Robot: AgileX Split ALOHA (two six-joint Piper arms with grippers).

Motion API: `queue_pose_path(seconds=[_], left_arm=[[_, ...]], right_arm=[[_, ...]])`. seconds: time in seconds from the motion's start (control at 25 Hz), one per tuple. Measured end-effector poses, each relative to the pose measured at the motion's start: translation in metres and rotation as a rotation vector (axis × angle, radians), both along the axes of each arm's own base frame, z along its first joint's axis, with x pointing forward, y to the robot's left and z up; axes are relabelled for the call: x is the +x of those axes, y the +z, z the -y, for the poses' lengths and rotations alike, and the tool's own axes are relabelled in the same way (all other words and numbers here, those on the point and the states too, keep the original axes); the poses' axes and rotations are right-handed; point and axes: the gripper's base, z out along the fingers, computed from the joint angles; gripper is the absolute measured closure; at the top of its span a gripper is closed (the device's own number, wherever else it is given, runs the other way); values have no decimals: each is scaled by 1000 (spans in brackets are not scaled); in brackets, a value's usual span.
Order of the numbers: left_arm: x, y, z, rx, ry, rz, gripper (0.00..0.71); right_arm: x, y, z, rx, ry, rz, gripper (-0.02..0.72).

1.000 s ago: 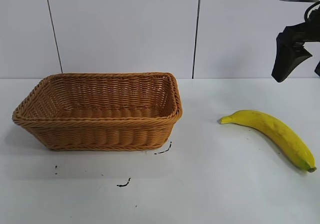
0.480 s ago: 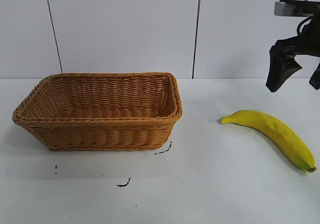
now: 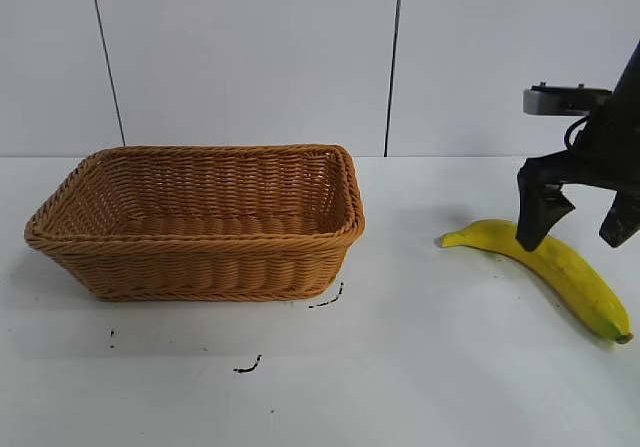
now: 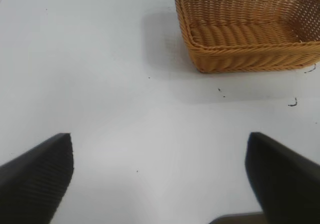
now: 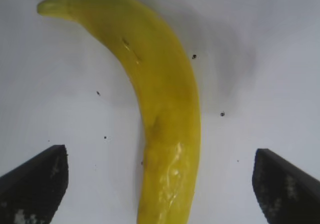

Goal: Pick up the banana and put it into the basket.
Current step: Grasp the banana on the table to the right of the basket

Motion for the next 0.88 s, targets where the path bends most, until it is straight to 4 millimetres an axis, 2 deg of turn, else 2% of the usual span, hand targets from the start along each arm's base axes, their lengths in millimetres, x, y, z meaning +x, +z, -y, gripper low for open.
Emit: queue_pose_path(seconds=[0.36,0.56,0.64,0.72,0.8,0.88], left_arm=[[0,0,0,0,0,0,17],[0,0,0,0,0,0,17],[0,0,0,0,0,0,17],[0,0,0,0,0,0,17],[0,0,0,0,0,0,17],[0,0,0,0,0,0,17]], right_arm=[[7,-29,1,0,-73,-7,13],[7,-31,2,-3,-77,-6,14],[7,-31,2,-6,-74,-8,83],[6,-31,2,-5,-77,-16,231],[5,-32,2,-3,-80,-27,423],[4,-32,2,-5,-79,-38,412]])
